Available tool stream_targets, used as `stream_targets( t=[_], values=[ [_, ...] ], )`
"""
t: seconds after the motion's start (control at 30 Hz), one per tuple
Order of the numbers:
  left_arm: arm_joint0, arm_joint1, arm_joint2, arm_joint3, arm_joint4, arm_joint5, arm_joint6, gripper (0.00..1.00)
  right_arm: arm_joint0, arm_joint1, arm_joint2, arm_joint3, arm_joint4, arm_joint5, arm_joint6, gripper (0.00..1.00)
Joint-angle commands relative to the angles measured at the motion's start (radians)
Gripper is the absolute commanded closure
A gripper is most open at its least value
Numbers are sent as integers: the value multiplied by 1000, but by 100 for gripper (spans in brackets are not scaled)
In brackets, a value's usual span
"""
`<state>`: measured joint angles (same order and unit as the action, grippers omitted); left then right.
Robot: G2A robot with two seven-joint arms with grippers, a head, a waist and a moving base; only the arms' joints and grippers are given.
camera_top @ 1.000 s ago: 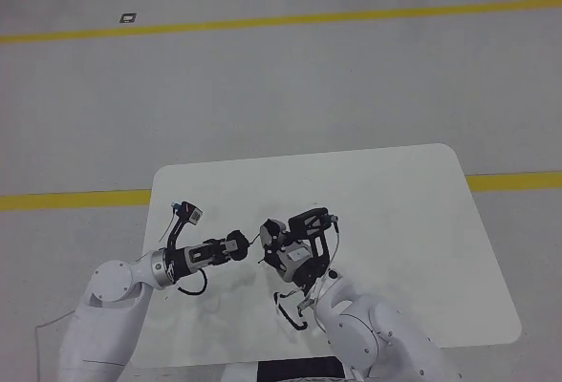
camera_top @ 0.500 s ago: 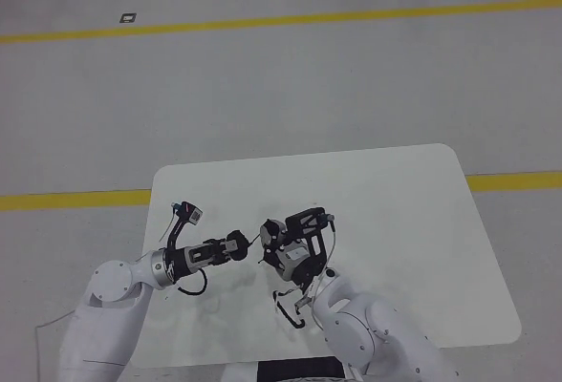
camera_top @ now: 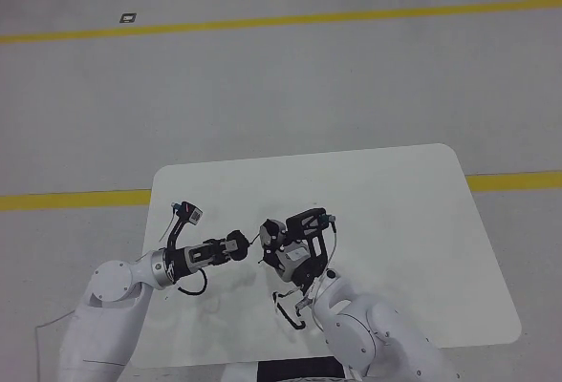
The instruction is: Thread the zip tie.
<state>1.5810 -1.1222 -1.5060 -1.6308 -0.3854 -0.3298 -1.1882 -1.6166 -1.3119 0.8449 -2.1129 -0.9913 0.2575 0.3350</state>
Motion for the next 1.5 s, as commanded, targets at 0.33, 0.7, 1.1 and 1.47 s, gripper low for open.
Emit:
stream_targets(
  t=[0.33, 0.7, 1.1, 1.47],
  values=[
    [0, 0, 0, 0, 0, 0, 0, 100, 3, -4, -5, 9, -10, 7, 11, 100],
    [0, 0, 0, 0, 0, 0, 0, 100, 3, -6, -2, 22, -28, 25, 22, 100],
    [0, 0, 0, 0, 0, 0, 0, 100, 0, -8, 1, 21, -43, 28, 36, 100],
    [0, 0, 0, 0, 0, 0, 0, 100, 15, -15, -21, 34, -50, 15, 47, 100]
  ],
)
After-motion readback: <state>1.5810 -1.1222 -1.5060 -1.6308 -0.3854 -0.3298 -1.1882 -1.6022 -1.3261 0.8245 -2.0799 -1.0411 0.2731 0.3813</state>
